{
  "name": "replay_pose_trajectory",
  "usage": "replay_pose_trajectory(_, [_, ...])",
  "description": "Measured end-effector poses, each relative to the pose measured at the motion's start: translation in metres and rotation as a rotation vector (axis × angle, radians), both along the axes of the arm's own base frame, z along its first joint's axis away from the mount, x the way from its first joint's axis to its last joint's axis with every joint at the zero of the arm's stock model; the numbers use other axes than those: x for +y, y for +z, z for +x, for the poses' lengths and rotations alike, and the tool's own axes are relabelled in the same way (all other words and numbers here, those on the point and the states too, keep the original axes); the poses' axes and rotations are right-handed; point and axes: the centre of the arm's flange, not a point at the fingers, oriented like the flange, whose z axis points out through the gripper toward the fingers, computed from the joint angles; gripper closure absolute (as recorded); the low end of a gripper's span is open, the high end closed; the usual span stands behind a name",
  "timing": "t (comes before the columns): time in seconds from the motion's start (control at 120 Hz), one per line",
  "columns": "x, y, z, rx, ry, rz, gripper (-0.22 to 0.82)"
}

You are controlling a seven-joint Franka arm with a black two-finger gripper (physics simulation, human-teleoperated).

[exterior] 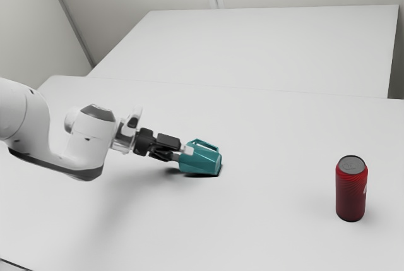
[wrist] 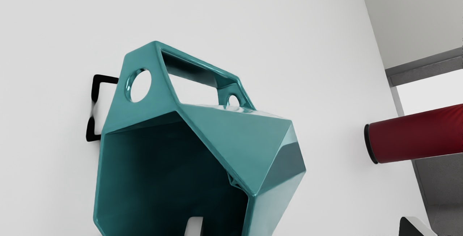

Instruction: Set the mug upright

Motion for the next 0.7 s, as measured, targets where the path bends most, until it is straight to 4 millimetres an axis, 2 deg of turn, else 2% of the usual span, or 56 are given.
replay_pose_trajectory(0.342, [-0.014,-0.001,0.0,-0.019,-0.032,-0.001,0.05])
replay_pose_trajectory(0.7, [-0.014,0.001,0.001,-0.039,-0.038,0.008,0.44])
